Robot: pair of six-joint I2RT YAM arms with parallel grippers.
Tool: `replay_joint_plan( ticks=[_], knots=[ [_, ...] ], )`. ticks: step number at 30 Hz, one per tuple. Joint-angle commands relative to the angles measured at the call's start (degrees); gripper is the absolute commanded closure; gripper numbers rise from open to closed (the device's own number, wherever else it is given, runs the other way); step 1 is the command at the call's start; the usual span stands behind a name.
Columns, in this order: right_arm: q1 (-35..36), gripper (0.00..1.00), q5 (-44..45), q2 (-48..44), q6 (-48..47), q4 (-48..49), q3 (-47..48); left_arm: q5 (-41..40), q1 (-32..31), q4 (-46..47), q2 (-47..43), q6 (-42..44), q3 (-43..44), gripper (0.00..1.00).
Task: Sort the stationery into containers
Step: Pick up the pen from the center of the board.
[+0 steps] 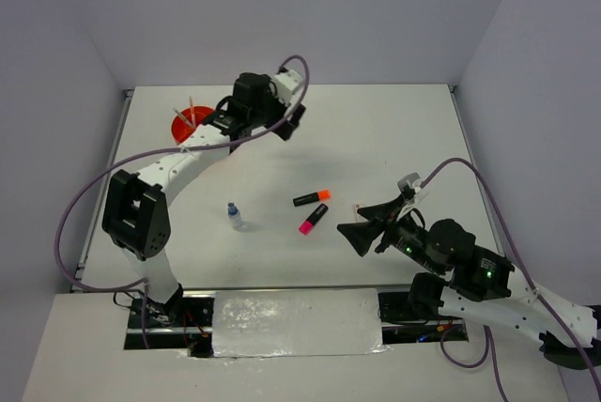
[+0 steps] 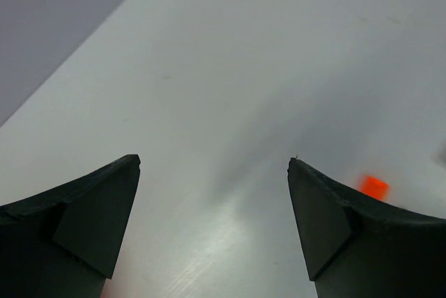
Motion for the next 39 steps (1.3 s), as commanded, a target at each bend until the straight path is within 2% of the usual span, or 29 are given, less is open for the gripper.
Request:
replay_joint_plan(
  ticks=[1, 4, 12, 22, 27, 39],
  knots=[
    [-0.31, 0.18, 3.0, -2.1, 2.42, -1.0, 2.15, 16.27, -5.37, -11.78, -1.8, 6.56, 1.24, 0.01],
    [-0.31, 0.18, 2.56, -2.1, 2.77, -2.76, 3.03, 20.58, -8.36, -11.36, -0.15, 6.56, -0.17, 0.01],
    [-0.31, 0.18, 2.3, -3.07, 3.04, -2.68, 1.71, 17.26, -15.12, -17.25, 10.41, 9.01, 4.23, 0.04],
    [-0.31, 0.18, 2.12, -1.75, 1.81, -2.41, 2.06, 18.4, -15.4, -12.94, 15.95, 8.14, 2.21, 0.13],
    [-0.31, 0.18, 2.03, -1.31, 1.37, -2.06, 2.42, 16.82, -15.4, -11.62, 18.5, 7.44, 1.5, 0.24],
    [-0.31, 0.18, 2.21, -1.84, 0.84, -2.41, 2.68, 12.08, -15.4, -7.4, 19.56, 5.94, -0.78, 0.39]
  ],
)
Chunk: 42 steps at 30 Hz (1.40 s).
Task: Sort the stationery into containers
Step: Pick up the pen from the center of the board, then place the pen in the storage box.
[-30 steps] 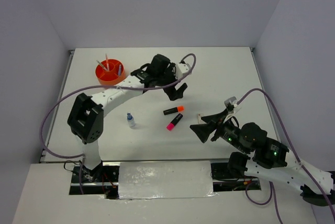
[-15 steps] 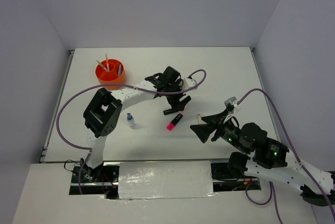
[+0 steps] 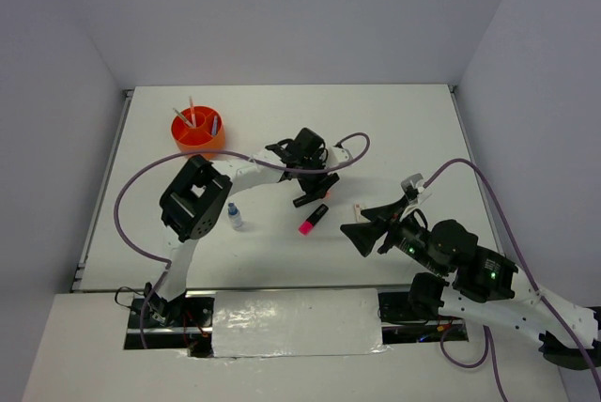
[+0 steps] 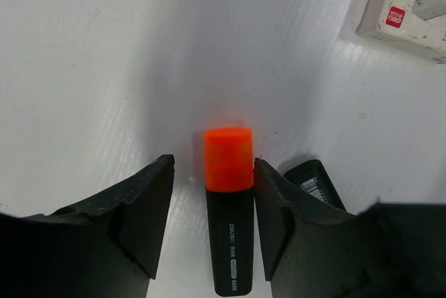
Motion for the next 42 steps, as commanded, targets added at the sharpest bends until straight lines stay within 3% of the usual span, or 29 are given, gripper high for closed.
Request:
replay_joint_plan(
  ticks=[1, 9, 12, 14, 15, 17, 23, 30, 35, 39, 42],
  knots=[
    [-0.31, 0.18, 0.9, -0.33, -0.97, 0.67, 1.92, -1.85, -0.18, 2.41, 0.54, -0.9, -1.5, 0.4],
    [-0.31, 0.18, 0.9, -1.12, -0.62, 0.76, 1.3, -9.15, -1.59, 3.82, 0.01, -1.95, -3.26, 0.49],
    [-0.31, 0.18, 0.72, -1.56, -0.45, 0.76, 1.13, -11.17, -1.59, 3.83, 0.36, -2.92, -3.44, 0.59],
    [-0.31, 0.18, 0.63, -1.65, -0.45, 0.76, 1.04, -11.79, -1.59, 3.04, 1.06, -2.92, -2.83, 0.71],
    [-0.31, 0.18, 0.63, -1.74, -0.45, 0.67, 1.12, -11.96, -1.59, 2.42, 1.24, -3.1, -2.65, 0.84],
    [-0.23, 0.18, 0.72, -1.82, -0.36, 0.49, 1.3, -12.31, -1.42, 1.89, 1.51, -3.27, -1.69, 1.0],
    [-0.31, 0.18, 1.07, -2.61, -0.27, 0.67, 0.86, -10.39, 4.46, 4.43, -4.62, -7.57, -0.19, 1.0],
    [-0.31, 0.18, 1.16, -3.49, -0.36, 0.67, 0.25, -13.54, 19.83, 19.01, -20.54, -22.33, -6.07, 1.0],
    [-0.23, 0.18, 0.55, -4.2, -0.71, 1.9, -0.37, -33.26, 24.06, 23.77, -25.83, -25.59, -8.1, 1.0],
    [-0.31, 0.18, -0.07, -3.15, -0.8, 2.95, -0.63, -36.75, 27.32, 24.29, -23.11, -28.67, -4.68, 1.0],
    [-0.23, 0.18, 0.02, -2.44, -1.15, 3.04, -0.55, -36.57, 27.41, 28.68, -21.17, -25.96, -4.67, 1.0]
  ],
)
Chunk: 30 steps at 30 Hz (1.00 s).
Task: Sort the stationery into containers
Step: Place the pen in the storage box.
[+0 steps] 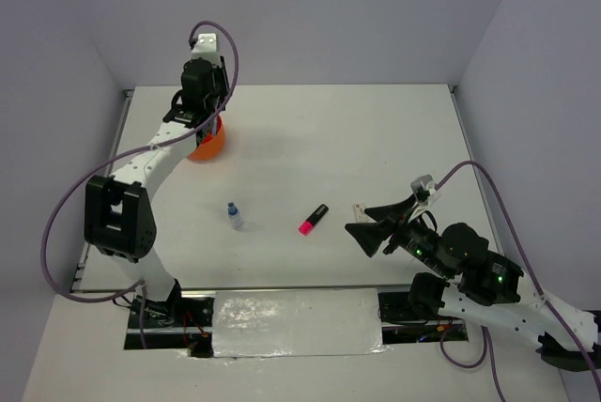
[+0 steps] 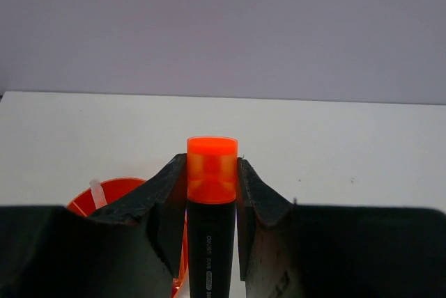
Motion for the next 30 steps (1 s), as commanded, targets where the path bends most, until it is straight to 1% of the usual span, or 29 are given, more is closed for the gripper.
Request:
replay_joint_plan(
  ticks=[1, 4, 5, 7, 10, 11, 17, 22, 25, 30],
  knots=[
    [-0.31, 0.18, -0.09, 1.08, -1.28, 2.61, -0.37, -4.44, 0.24, 6.96, 3.63, 0.01, 0.49, 1.0],
    [-0.31, 0.18, 0.08, 1.78, -1.72, 2.78, -0.37, -4.19, 1.38, 13.55, 4.6, 2.3, -0.22, 1.0],
    [-0.31, 0.18, 0.17, 2.22, -1.81, 2.87, -0.37, -3.84, 1.82, 14.36, 5.13, 2.65, 0.22, 1.0],
    [-0.23, 0.18, 0.26, 3.18, -2.07, 3.22, -0.55, 0.37, 3.32, 14.28, 7.14, 2.83, 3.01, 1.0],
    [-0.31, 0.17, -0.18, 4.5, -2.6, 5.23, -1.25, 1.79, 4.11, 15.06, 9.52, 3.88, 5.49, 1.0],
    [-0.31, 0.18, -0.44, 5.64, -2.77, 5.85, -1.34, 1.79, 4.11, 16.9, 10.14, 5.1, 5.5, 1.0],
    [-0.23, 0.17, -1.93, 10.12, -4.53, 8.23, -0.46, 0.48, 5.43, 20.78, 14.1, 6.87, 5.76, 1.0],
    [-0.31, 0.17, -2.99, 10.92, -5.41, 9.02, 0.42, -0.58, 6.31, 22.98, 16.91, 6.52, 6.29, 1.0],
    [-0.31, 0.17, -3.34, 11.27, -5.85, 9.11, 0.68, -0.67, 6.57, 22.72, 17.79, 6.52, 6.64, 1.0],
    [-0.31, 0.17, -3.7, 12.24, -6.29, 9.02, 0.95, -2.42, 6.83, 25.62, 17.53, 7.93, 4.0, 1.0]
  ],
)
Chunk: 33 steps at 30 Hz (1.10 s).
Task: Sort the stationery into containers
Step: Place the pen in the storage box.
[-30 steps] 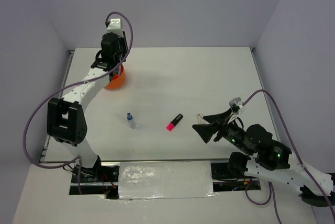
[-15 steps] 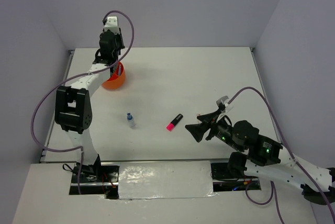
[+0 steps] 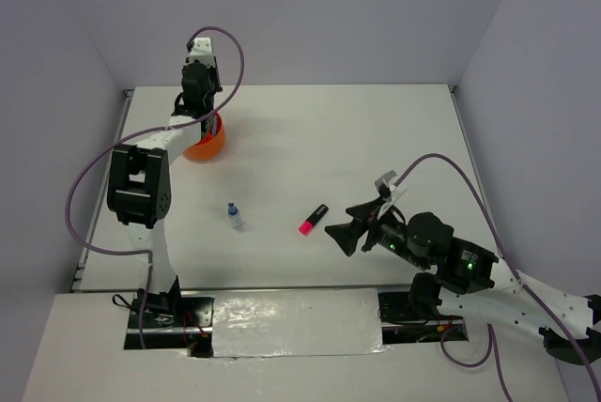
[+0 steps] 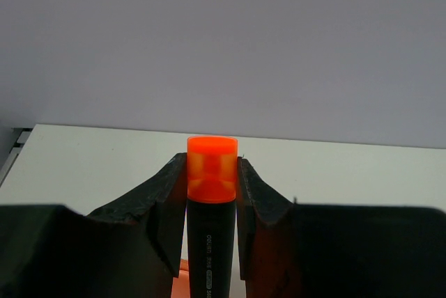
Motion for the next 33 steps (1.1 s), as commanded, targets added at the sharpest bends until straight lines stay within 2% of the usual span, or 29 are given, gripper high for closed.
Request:
replay_joint_plan(
  ticks=[1, 18, 26, 33],
  knots=[
    [-0.31, 0.17, -0.9, 0.68, -1.26, 2.88, 1.82, -1.49, 0.65, 7.3, -0.48, 1.63, -0.3, 1.0],
    [-0.31, 0.17, -1.78, 0.68, -1.0, 3.41, 1.38, -2.54, 1.53, 10.2, -0.66, 3.48, -5.66, 1.0],
    [-0.4, 0.17, -1.78, -0.46, -0.39, 3.06, 0.86, -4.82, 1.7, 11.35, -0.83, 3.83, -9.01, 0.96],
    [-0.31, 0.17, -1.51, -1.69, -0.12, 2.53, 0.68, -4.39, 1.71, 13.1, -2.5, 2.87, -11.9, 0.77]
  ],
)
